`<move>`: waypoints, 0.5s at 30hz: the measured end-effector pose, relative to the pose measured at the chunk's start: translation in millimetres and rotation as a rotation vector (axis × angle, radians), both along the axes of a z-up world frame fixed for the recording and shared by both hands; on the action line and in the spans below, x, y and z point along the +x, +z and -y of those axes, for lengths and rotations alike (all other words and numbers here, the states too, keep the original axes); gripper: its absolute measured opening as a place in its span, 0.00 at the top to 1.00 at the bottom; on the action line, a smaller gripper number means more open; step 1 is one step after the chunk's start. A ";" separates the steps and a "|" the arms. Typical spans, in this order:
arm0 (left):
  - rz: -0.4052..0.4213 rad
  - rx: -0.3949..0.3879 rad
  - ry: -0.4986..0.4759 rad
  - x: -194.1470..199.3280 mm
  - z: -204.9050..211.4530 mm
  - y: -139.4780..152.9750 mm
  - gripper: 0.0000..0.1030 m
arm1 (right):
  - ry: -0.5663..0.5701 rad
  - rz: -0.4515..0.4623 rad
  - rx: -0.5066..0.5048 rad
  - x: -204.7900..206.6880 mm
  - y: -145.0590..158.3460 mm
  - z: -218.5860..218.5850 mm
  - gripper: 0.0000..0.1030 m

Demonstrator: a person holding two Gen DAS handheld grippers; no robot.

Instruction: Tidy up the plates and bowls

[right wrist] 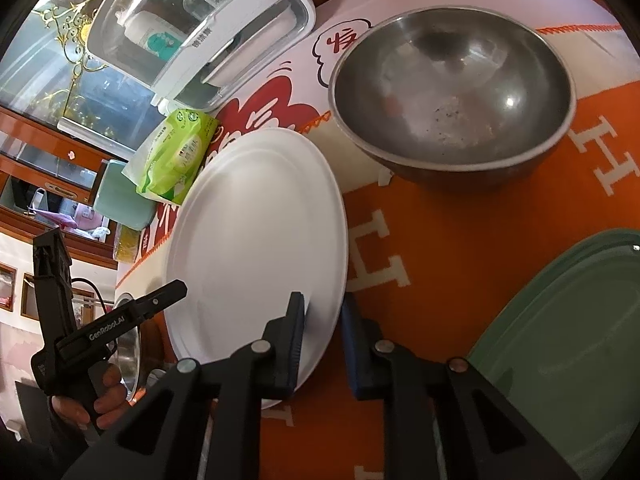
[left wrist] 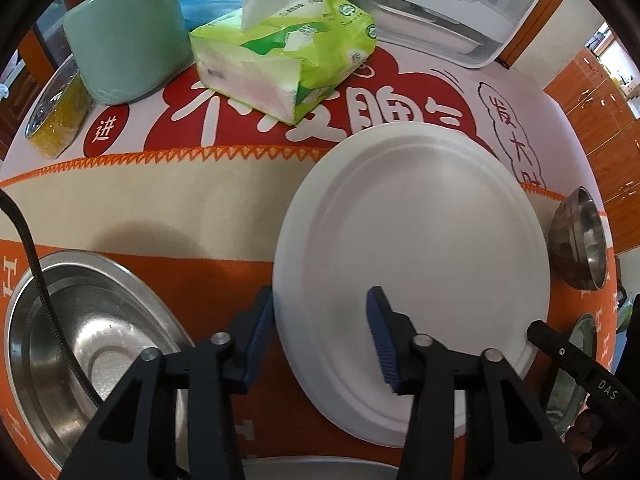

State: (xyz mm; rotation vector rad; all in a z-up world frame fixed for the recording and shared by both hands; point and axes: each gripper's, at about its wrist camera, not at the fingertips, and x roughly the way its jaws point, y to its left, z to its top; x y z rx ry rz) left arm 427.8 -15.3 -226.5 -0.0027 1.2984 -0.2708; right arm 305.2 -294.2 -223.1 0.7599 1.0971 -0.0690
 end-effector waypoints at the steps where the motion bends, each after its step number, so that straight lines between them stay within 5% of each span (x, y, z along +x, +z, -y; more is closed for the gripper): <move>1: 0.000 0.003 0.001 0.1 -0.2 -0.4 0.62 | 0.001 0.001 0.000 -0.1 0.1 -0.1 0.83; 15: 0.035 -0.001 0.002 -7.3 -7.3 13.1 0.65 | 0.020 0.031 -0.037 -2.2 16.6 -7.3 0.83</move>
